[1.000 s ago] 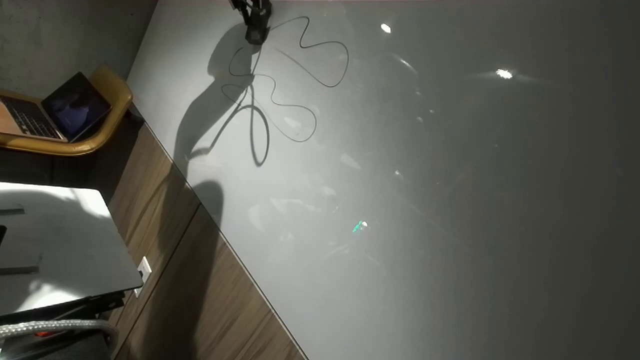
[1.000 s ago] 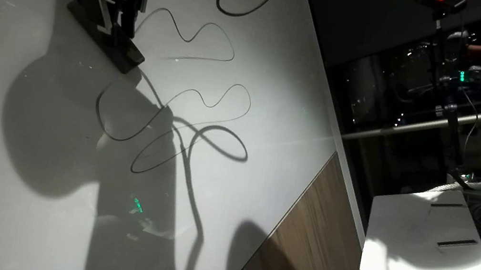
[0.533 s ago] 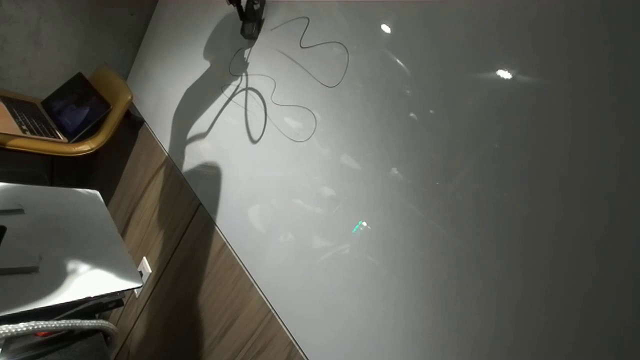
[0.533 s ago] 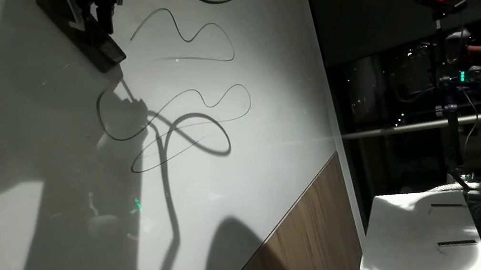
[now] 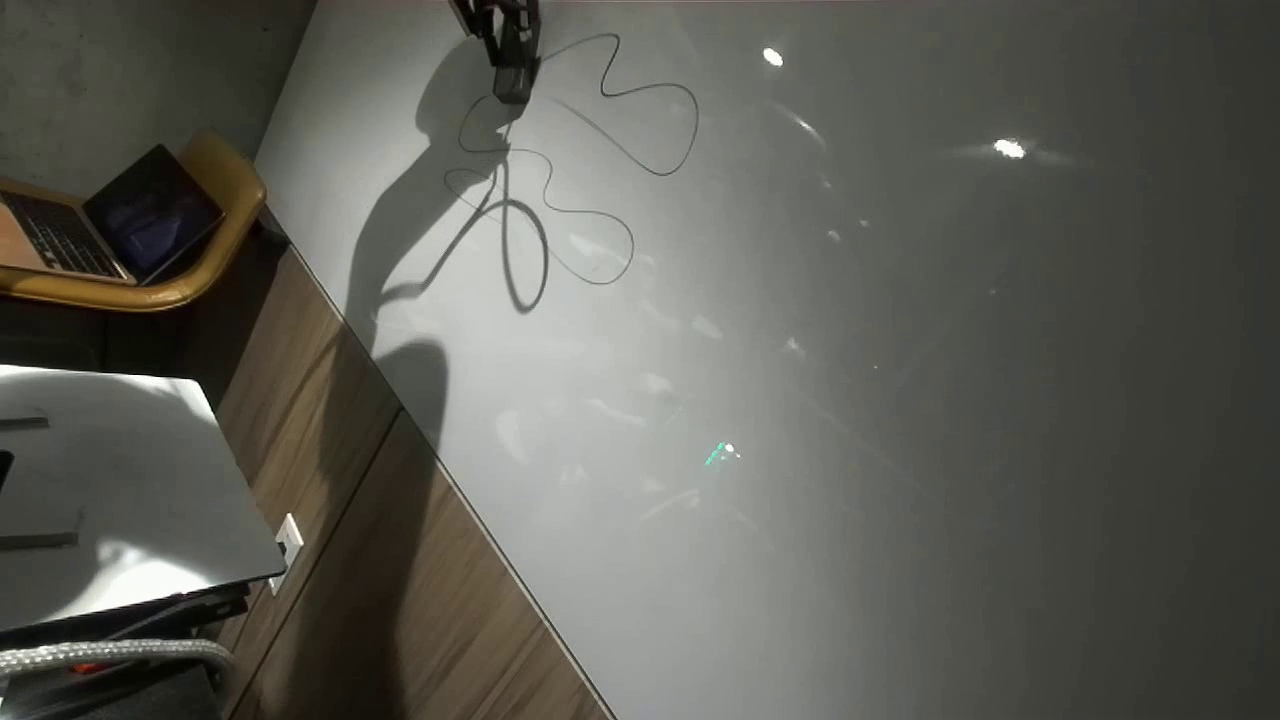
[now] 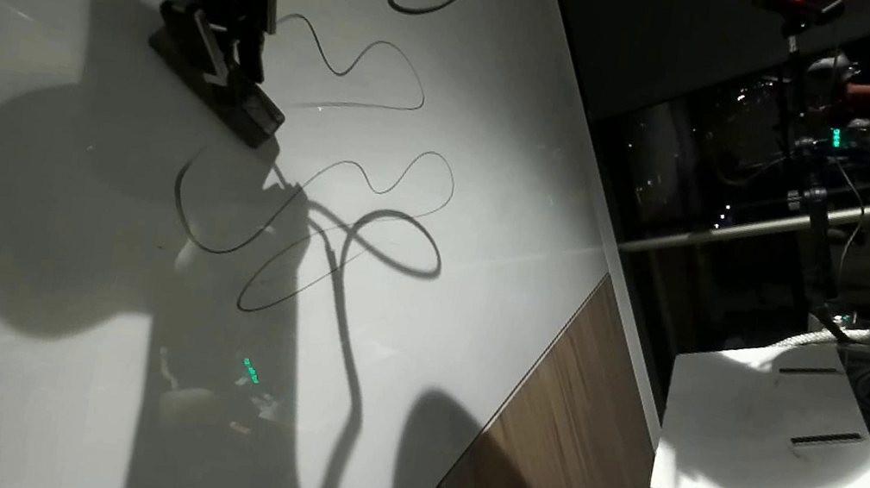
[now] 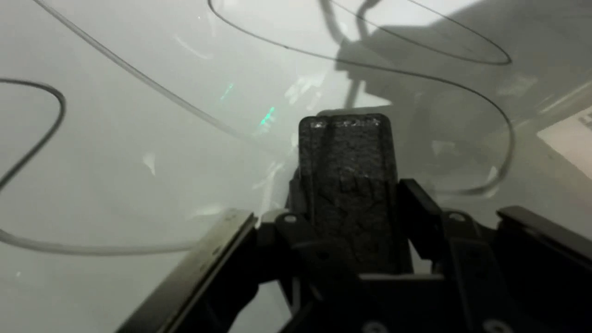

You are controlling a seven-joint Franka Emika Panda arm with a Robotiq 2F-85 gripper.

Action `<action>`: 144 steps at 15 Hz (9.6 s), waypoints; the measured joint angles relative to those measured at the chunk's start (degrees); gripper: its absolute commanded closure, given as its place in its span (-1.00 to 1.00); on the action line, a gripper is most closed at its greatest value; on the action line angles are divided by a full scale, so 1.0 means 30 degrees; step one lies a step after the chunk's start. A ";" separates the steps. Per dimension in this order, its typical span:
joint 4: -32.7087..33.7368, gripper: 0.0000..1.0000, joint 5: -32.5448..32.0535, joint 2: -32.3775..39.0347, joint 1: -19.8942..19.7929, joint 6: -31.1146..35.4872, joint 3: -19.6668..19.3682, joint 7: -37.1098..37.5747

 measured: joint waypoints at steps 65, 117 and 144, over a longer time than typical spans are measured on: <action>0.4170 0.46 -0.0435 0.0513 -0.1058 -0.6476 -0.0937 -0.2501; 0.5015 0.46 -0.0257 0.6107 0.3295 -0.4471 -0.0675 0.1414; 0.1338 0.46 0.2296 0.2494 0.0279 -0.5412 -0.2732 0.0943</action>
